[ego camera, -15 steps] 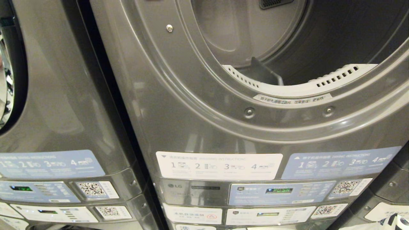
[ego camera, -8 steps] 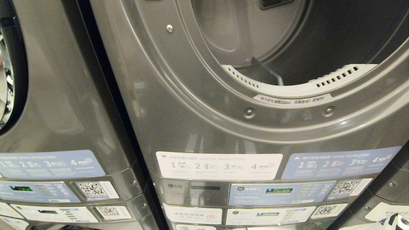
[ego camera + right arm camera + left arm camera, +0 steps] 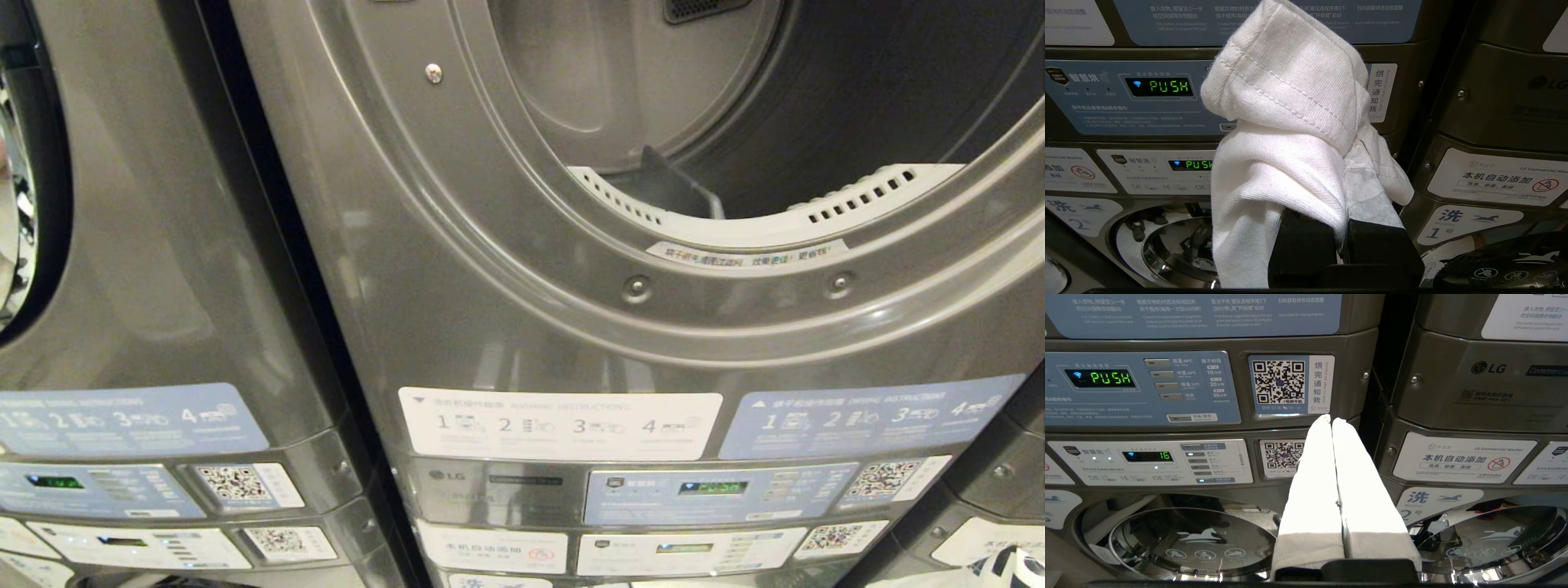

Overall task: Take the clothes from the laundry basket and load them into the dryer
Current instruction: Put the clothes in the dryer

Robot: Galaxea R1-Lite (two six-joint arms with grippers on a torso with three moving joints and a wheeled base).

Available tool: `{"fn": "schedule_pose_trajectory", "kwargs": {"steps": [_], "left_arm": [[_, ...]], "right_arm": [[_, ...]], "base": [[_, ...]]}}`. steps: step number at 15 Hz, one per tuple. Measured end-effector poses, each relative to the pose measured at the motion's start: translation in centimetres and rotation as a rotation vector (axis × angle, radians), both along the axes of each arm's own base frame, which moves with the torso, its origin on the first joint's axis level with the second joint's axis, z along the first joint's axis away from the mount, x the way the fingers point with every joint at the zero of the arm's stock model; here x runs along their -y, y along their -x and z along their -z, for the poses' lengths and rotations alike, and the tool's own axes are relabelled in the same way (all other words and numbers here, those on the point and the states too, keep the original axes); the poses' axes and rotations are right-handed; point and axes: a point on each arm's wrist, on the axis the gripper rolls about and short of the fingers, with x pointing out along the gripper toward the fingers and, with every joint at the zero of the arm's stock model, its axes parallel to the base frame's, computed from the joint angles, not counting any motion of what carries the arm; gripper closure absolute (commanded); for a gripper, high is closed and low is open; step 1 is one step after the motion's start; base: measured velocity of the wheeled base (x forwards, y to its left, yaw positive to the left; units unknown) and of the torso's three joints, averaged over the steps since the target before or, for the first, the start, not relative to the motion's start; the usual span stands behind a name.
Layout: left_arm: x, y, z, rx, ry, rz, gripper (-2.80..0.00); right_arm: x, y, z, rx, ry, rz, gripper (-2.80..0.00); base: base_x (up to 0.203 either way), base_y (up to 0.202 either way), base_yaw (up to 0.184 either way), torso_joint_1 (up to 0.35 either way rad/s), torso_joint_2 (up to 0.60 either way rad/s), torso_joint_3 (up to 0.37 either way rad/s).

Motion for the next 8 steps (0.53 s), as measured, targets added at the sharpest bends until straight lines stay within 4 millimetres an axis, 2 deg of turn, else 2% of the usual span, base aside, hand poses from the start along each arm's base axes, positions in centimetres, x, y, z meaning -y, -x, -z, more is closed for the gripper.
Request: {"fn": "schedule_pose_trajectory", "kwargs": {"steps": [4,8], "left_arm": [[0.00,0.00,0.00,0.000,0.000,0.000,0.00],[0.00,0.00,0.00,0.000,0.000,0.000,0.00]], "right_arm": [[0.00,0.00,0.00,0.000,-0.001,0.000,0.00],[0.00,0.00,0.00,0.001,0.000,0.000,0.00]], "base": [[0.130,0.000,0.000,0.015,0.00,-0.003],[0.000,0.000,0.000,0.000,0.00,0.000]]}}
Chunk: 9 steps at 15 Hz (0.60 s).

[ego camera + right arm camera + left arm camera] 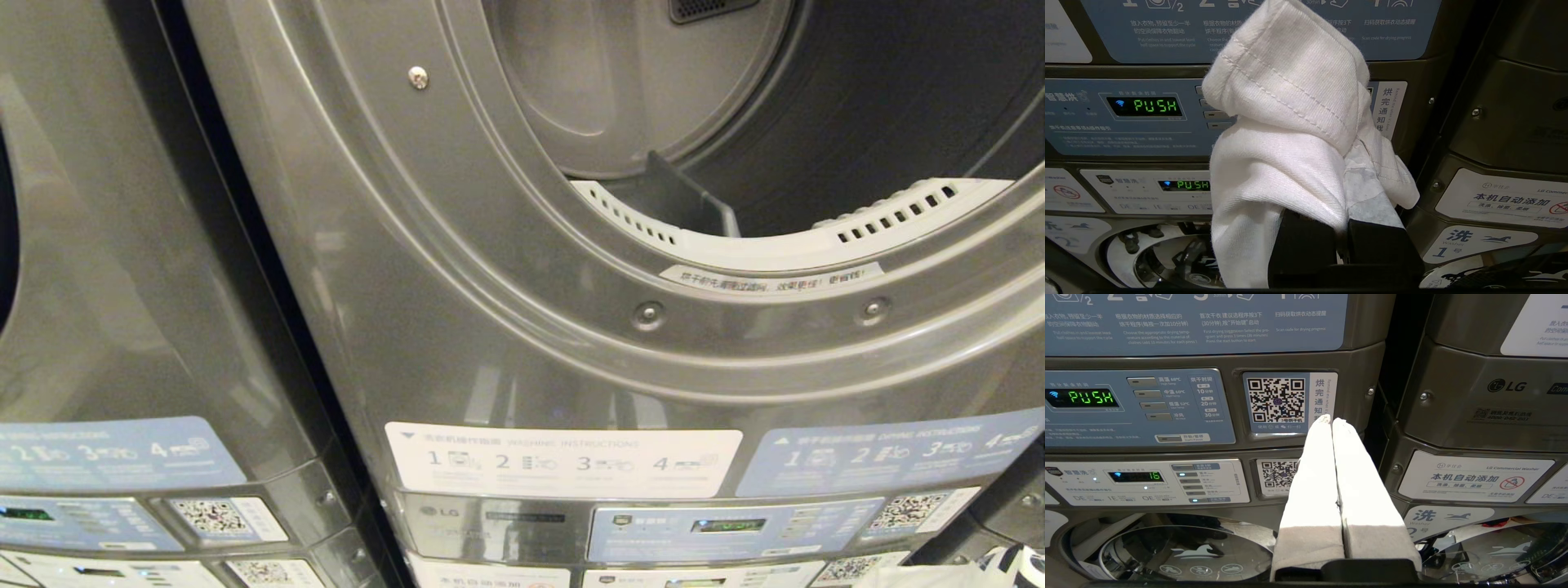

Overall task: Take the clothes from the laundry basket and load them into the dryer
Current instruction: Put the clothes in the dryer

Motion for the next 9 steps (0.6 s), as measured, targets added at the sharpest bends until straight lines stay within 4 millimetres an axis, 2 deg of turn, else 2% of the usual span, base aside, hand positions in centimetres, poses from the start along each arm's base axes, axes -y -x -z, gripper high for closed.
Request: {"fn": "schedule_pose_trajectory", "kwargs": {"steps": [2,4,6,9], "left_arm": [[0.0,0.0,0.0,0.000,0.000,0.000,0.00],[0.0,0.0,0.0,0.000,0.000,0.000,0.00],[0.0,0.0,0.0,0.000,0.000,0.000,0.00],[0.0,0.0,0.0,0.000,0.000,0.000,0.00]], "right_arm": [[0.0,0.0,-0.1,0.005,0.015,-0.006,0.00],[-0.1,0.4,-1.8,0.100,0.058,-0.026,0.00],[-0.2,1.8,-5.6,0.252,0.123,-0.087,0.00],[-0.5,3.4,-12.8,0.404,0.189,-0.184,0.00]], "base": [[0.000,0.000,0.000,0.000,0.00,0.000],[0.000,0.000,0.000,0.000,0.00,0.000],[0.000,0.000,0.000,0.000,0.00,0.000],[0.000,0.000,0.000,0.000,0.00,0.000]]}}
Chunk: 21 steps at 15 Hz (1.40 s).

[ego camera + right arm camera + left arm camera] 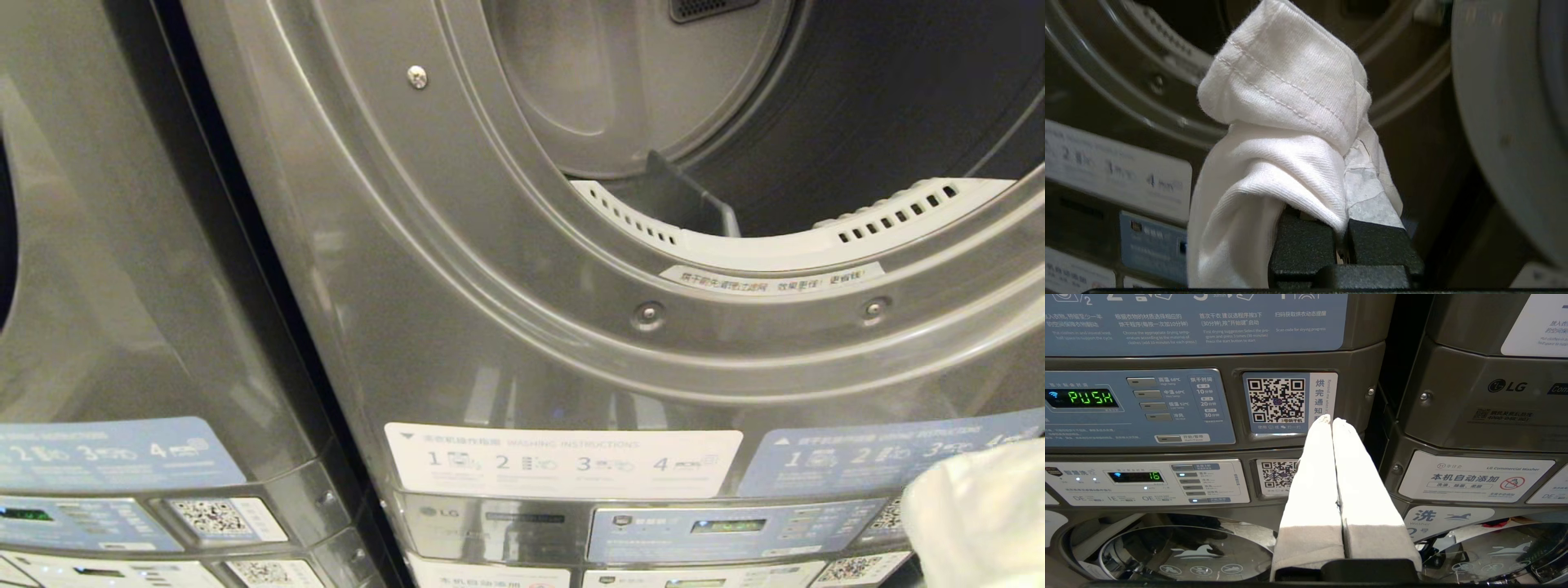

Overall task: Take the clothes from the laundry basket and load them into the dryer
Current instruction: Put the clothes in the dryer

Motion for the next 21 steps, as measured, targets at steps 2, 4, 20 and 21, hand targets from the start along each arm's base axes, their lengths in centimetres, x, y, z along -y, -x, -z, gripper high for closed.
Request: {"fn": "schedule_pose_trajectory", "kwargs": {"steps": [2,4,20,21], "left_arm": [[0.0,0.0,0.0,0.000,0.000,0.000,0.00],[0.0,0.0,0.0,0.000,0.000,0.000,0.00],[0.0,0.0,0.0,0.000,0.000,0.000,0.00],[0.0,0.0,0.0,0.000,0.000,0.000,0.00]], "right_arm": [[-0.1,-0.6,-5.7,0.062,0.025,-0.034,0.00],[-0.2,-2.4,-11.7,0.139,0.053,-0.072,0.00],[-7.8,-30.8,-27.8,0.534,0.209,-0.197,0.00],[-8.8,-31.8,-27.4,0.514,0.184,-0.171,0.00]], "base": [[0.000,0.000,0.000,0.000,0.00,0.000],[0.000,0.000,0.000,0.000,0.00,0.000],[0.000,0.000,0.000,0.000,0.00,0.000],[0.000,0.000,0.000,0.000,0.00,0.000]]}}
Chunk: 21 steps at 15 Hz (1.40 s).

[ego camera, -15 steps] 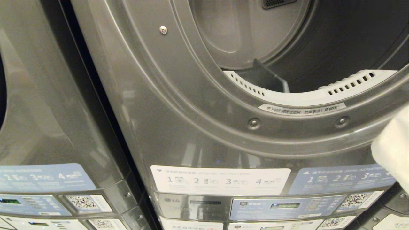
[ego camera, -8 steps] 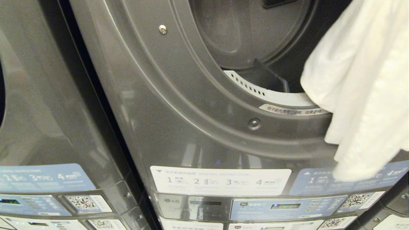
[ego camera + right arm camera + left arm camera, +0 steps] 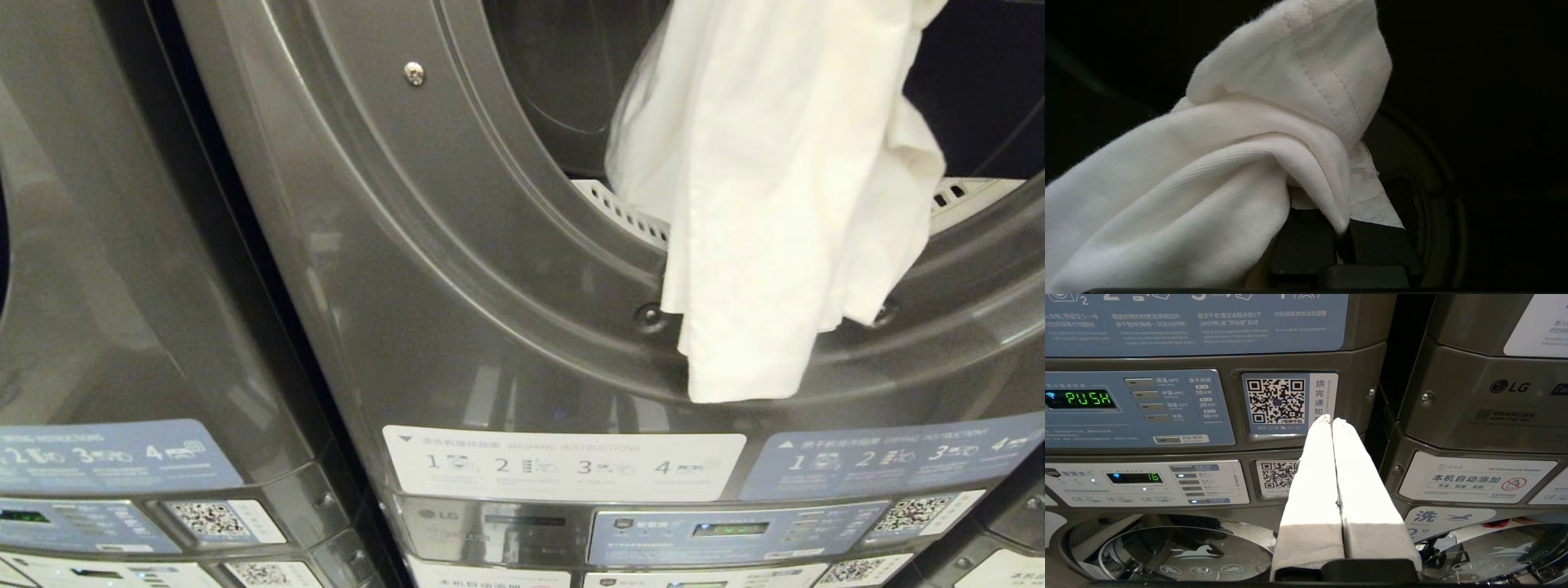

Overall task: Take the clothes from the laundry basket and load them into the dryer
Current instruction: Put the clothes in the dryer

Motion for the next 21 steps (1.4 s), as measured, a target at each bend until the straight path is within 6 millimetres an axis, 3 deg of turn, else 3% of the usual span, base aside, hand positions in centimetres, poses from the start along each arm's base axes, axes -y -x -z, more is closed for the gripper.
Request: {"fn": "schedule_pose_trajectory", "kwargs": {"steps": [2,5,9,13,19,21], "left_arm": [[0.0,0.0,0.0,0.000,0.000,0.000,0.00],[0.0,0.0,0.0,0.000,0.000,0.000,0.00],[0.0,0.0,0.0,0.000,0.000,0.000,0.00],[0.0,0.0,0.0,0.000,0.000,0.000,0.00],[0.0,0.0,0.0,0.000,0.000,0.000,0.00],[0.0,0.0,0.0,0.000,0.000,0.000,0.00]], "right_arm": [[-1.4,-1.5,0.9,-0.037,-0.050,0.054,0.00],[-1.8,-2.8,1.5,-0.033,-0.181,0.179,0.00],[-3.3,-5.5,3.8,-0.165,-0.306,0.314,0.00],[-3.8,-6.2,4.5,-0.198,-0.420,0.424,0.00],[-4.7,-8.5,7.0,-0.343,-0.336,0.454,0.00],[-4.7,-8.6,7.0,-0.336,-0.350,0.432,0.00]], "base": [[0.000,0.000,0.000,0.000,0.00,0.000],[0.000,0.000,0.000,0.000,0.00,0.000],[0.000,0.000,0.000,0.000,0.00,0.000],[0.000,0.000,0.000,0.000,0.00,0.000],[0.000,0.000,0.000,0.000,0.00,0.000],[0.000,0.000,0.000,0.000,0.00,0.000]]}}
